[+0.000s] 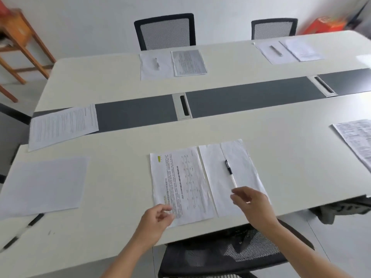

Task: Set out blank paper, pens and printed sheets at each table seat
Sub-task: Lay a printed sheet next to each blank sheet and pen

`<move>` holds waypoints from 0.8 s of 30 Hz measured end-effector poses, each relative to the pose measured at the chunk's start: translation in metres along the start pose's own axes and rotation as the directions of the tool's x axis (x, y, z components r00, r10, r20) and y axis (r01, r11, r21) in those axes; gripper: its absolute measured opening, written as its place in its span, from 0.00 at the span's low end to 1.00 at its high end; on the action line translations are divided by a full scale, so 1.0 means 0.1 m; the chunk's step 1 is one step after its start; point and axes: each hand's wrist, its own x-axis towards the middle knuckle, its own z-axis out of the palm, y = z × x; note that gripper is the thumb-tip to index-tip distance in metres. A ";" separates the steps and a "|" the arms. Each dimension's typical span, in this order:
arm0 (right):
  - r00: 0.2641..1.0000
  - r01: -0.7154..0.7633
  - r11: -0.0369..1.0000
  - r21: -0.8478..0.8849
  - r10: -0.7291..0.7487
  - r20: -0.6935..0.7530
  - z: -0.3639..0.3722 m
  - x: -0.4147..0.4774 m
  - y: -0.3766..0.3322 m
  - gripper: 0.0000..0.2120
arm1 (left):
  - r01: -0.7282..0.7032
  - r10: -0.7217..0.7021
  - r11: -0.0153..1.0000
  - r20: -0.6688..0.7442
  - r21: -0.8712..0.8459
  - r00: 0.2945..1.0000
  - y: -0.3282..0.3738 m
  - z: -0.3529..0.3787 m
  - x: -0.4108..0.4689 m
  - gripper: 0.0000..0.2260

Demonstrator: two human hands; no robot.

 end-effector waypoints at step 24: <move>0.750 0.196 0.961 0.196 -0.276 0.601 1.29 -1.97 -1.08 0.06 | -0.016 -0.335 0.802 -0.471 -0.597 0.816 -1.43 -0.48 -3.26 0.11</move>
